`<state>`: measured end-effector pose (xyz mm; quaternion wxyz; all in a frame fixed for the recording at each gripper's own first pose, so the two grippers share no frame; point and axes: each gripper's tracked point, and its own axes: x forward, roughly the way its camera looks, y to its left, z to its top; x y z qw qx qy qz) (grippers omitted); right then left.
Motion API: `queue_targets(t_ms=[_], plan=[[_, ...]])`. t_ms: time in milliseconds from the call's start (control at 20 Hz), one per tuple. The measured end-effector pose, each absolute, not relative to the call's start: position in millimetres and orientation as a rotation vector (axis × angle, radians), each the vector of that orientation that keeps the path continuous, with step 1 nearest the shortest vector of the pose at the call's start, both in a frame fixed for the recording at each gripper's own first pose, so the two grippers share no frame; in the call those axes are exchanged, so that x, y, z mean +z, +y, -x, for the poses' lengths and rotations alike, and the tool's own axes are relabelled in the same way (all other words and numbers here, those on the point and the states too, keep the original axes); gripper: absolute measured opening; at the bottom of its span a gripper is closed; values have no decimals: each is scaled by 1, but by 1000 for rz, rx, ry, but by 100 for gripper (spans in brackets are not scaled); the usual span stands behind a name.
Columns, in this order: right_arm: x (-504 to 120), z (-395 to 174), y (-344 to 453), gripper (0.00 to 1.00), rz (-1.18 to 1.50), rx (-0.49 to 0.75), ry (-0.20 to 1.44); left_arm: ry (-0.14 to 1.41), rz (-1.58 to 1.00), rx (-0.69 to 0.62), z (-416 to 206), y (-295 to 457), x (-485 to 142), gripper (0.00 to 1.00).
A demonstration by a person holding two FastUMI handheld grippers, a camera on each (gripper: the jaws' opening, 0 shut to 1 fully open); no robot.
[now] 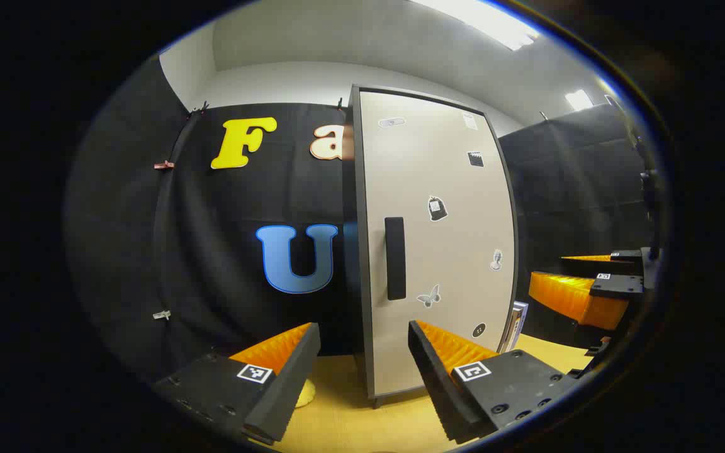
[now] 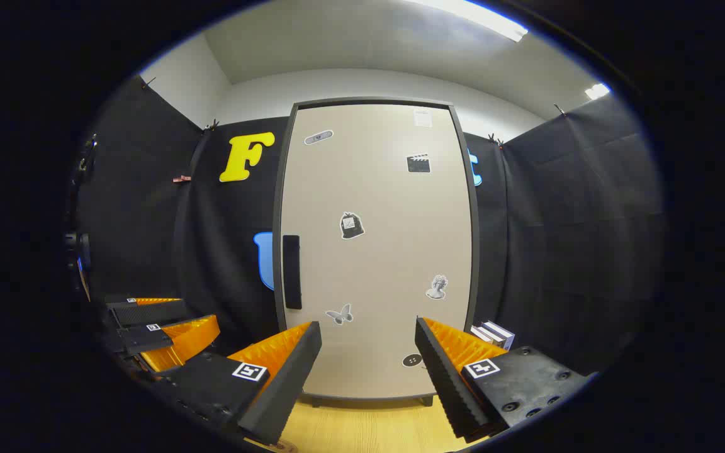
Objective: Open the cabinet door with the right hand, grasp the bottle in the cabinet with the left hand and place it on the coaster, then close the cabinet door with the right hand.
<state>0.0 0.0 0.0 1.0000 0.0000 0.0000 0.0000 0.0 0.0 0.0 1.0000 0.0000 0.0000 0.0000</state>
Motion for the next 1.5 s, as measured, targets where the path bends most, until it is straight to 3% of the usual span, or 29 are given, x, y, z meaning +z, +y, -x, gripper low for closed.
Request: queue_targets(t_ms=[400,1500], plan=[[4,1,-3,98,47,18,-24,27,-47,63,-6,4,-8,90],[0,-43,38,98,16,57,4,-25,-17,53,-10,33,-1,89]])
